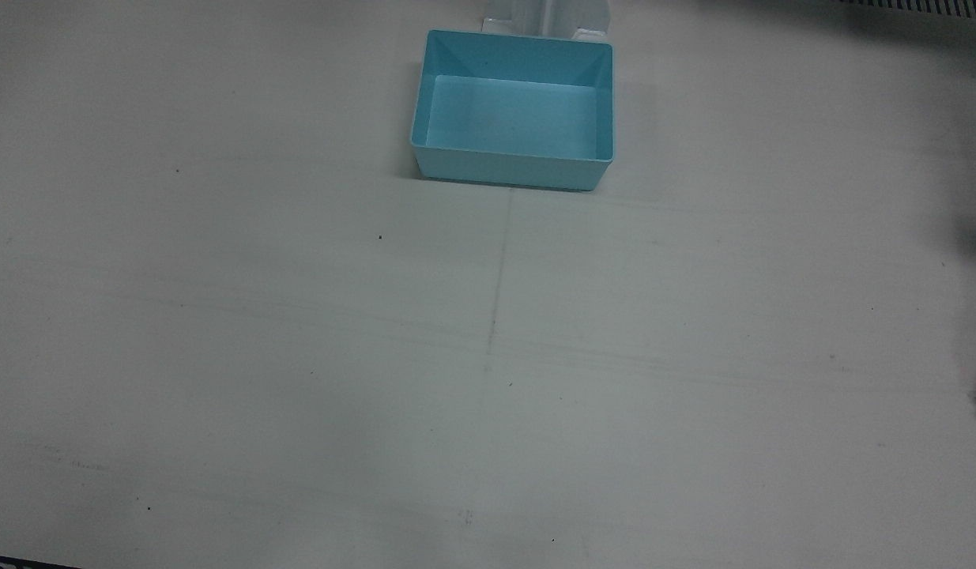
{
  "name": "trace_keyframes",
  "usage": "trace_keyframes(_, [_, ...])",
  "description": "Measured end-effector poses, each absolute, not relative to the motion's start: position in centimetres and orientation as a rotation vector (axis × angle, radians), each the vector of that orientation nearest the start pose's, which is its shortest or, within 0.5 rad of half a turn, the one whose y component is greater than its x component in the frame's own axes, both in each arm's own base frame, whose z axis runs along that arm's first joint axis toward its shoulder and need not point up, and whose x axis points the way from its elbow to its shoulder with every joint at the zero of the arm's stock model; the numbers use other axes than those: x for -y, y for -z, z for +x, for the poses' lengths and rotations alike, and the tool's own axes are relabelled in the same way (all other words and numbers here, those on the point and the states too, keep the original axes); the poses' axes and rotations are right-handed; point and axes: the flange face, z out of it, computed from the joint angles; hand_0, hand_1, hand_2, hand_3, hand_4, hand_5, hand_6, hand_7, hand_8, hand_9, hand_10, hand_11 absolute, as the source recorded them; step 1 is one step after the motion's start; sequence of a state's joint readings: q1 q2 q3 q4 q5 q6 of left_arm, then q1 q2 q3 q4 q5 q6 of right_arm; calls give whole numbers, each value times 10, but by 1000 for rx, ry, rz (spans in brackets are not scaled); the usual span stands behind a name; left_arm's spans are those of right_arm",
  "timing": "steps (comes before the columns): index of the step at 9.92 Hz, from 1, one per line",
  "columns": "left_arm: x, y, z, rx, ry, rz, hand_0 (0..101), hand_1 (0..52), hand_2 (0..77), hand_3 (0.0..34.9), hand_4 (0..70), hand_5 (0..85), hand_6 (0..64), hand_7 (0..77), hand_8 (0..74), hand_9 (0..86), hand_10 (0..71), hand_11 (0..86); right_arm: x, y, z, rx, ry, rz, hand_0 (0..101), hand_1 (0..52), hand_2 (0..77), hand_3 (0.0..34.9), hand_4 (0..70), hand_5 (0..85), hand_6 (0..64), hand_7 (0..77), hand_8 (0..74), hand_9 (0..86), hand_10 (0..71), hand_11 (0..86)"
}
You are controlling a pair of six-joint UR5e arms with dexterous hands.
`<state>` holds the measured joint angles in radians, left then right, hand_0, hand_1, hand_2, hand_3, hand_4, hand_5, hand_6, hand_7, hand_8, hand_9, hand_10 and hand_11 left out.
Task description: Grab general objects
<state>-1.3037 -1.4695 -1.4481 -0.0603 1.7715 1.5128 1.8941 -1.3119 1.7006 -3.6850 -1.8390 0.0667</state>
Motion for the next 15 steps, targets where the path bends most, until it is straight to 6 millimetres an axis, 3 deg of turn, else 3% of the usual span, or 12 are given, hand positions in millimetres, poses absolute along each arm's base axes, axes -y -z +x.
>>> trace_keyframes(1, [435, -787, 6, -1304, 970, 715, 522, 5, 164, 217, 0, 22, 11, 202, 11, 16, 11, 11, 489, -538, 276, -1974, 2286, 55, 0, 54, 16, 0, 0, 5, 0, 0, 0, 5, 0, 5])
trace_keyframes(2, [435, -788, 9, -1309, 964, 716, 523, 5, 175, 181, 0, 115, 11, 202, 11, 16, 11, 11, 489, -538, 276, -1974, 2286, 55, 0, 54, 16, 0, 0, 5, 0, 0, 0, 5, 0, 5])
trace_keyframes(3, [436, -789, 11, -1315, 959, 718, 522, 5, 180, 138, 0, 115, 11, 202, 11, 16, 11, 11, 489, -538, 276, -1974, 2286, 55, 0, 54, 16, 0, 0, 5, 0, 0, 0, 5, 0, 5])
trace_keyframes(4, [436, -792, 12, -1318, 955, 720, 522, 0, 191, 94, 0, 131, 11, 256, 11, 11, 11, 11, 489, -538, 277, -1974, 2286, 55, 0, 54, 16, 0, 0, 5, 0, 0, 0, 11, 0, 5])
trace_keyframes(5, [435, -795, 12, -1318, 949, 725, 522, 0, 191, 94, 0, 131, 11, 256, 11, 11, 11, 11, 489, -538, 276, -1974, 2286, 55, 0, 54, 16, 0, 0, 5, 0, 0, 0, 11, 0, 5])
trace_keyframes(6, [435, -796, 13, -1317, 944, 729, 521, 0, 213, 11, 0, 185, 11, 338, 16, 11, 11, 11, 489, -538, 276, -1974, 2286, 55, 0, 54, 16, 0, 0, 5, 0, 0, 0, 11, 0, 5])
trace_keyframes(7, [435, -797, 13, -1316, 940, 733, 516, 0, 224, 0, 82, 196, 11, 382, 16, 11, 11, 11, 489, -538, 277, -1974, 2286, 55, 0, 54, 16, 0, 0, 5, 0, 0, 0, 5, 0, 5])
trace_keyframes(8, [435, -798, 13, -1316, 937, 735, 516, 0, 224, 0, 82, 196, 11, 382, 16, 11, 11, 11, 489, -538, 276, -1974, 2286, 55, 0, 54, 16, 0, 0, 5, 0, 0, 0, 11, 0, 5])
trace_keyframes(9, [435, -798, 13, -1316, 935, 737, 521, 0, 229, 0, 196, 262, 65, 535, 16, 11, 11, 11, 489, -538, 277, -1974, 2286, 55, 0, 54, 16, 0, 0, 5, 0, 0, 0, 5, 0, 5])
trace_keyframes(11, [435, -798, 13, -1320, 931, 741, 516, 0, 224, 0, 311, 267, 300, 704, 38, 11, 11, 11, 489, -538, 277, -1974, 2286, 55, 0, 54, 16, 0, 0, 5, 0, 0, 0, 5, 0, 5])
trace_keyframes(14, [436, -797, 13, -1329, 927, 748, 524, 0, 235, 0, 360, 278, 529, 698, 393, 305, 11, 11, 489, -538, 277, -1974, 2286, 55, 0, 54, 16, 0, 0, 5, 0, 0, 0, 5, 0, 5])
trace_keyframes(15, [437, -797, 13, -1334, 927, 749, 524, 0, 235, 0, 360, 278, 529, 698, 393, 305, 11, 11, 489, -538, 277, -1974, 2286, 55, 0, 54, 16, 0, 0, 5, 0, 0, 0, 5, 0, 5])
